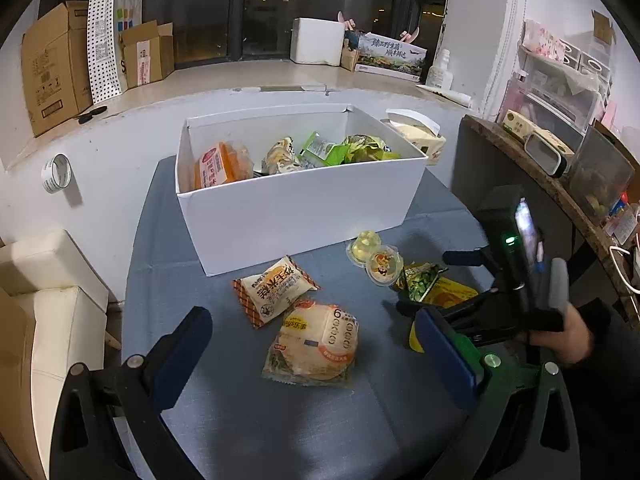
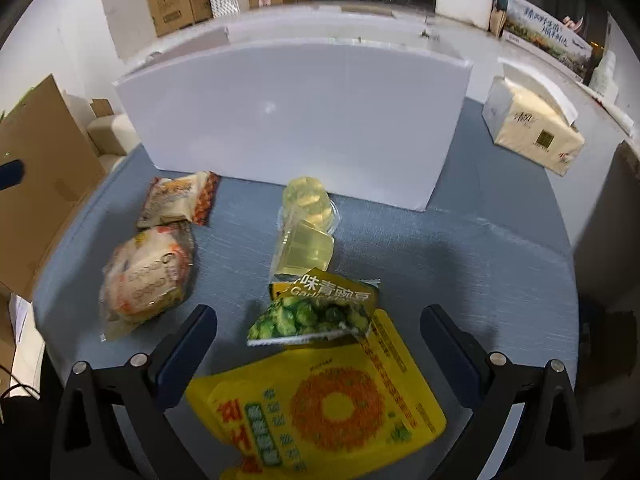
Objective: Organize snacks
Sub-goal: 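Grasp the green pea snack bag with the right tool while the left grasps the round bun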
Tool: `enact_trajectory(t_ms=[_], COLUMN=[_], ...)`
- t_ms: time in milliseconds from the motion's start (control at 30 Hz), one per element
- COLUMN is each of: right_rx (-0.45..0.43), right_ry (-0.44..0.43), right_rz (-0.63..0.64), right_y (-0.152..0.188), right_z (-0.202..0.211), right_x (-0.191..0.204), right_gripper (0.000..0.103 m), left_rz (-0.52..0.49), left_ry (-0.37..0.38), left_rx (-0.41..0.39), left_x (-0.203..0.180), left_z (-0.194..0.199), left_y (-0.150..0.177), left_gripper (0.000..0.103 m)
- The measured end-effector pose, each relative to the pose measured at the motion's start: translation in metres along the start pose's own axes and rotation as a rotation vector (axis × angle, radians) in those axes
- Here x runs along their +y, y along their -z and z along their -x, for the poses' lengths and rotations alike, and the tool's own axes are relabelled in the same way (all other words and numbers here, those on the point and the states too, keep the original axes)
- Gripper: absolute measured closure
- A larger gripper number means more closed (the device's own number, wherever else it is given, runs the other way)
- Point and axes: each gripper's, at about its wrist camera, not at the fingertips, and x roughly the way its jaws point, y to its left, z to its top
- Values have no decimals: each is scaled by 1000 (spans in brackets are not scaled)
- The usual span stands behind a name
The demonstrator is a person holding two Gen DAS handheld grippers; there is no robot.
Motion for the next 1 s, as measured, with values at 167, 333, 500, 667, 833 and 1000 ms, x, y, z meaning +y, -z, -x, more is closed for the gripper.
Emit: enact_trajectory(t_ms=[167, 333, 500, 667, 833, 1000], right_rx=[33, 44, 31, -41, -122, -172], right_ry=[23, 37, 31, 27, 19, -11], right_rz=[31, 56, 54, 18, -43, -103], right_y=[-1, 0, 2, 6, 20, 32], right_z=[-15, -18, -9, 22, 64, 96], right_x=[6, 9, 7, -3, -11, -19], right_gripper=[1, 39, 41, 41, 41, 41], left_rz=[2, 10, 16, 14, -12, -24], left_ry=[-10, -16, -17, -4, 24, 18], left_rx=[8, 26, 28, 54, 112, 177], left_x=[1, 2, 4, 4, -7, -14], left_z=[-2, -8, -10, -17, -36, -73], left_y=[1, 1, 2, 6, 15, 23], left_gripper=[0, 0, 0, 0, 0, 0])
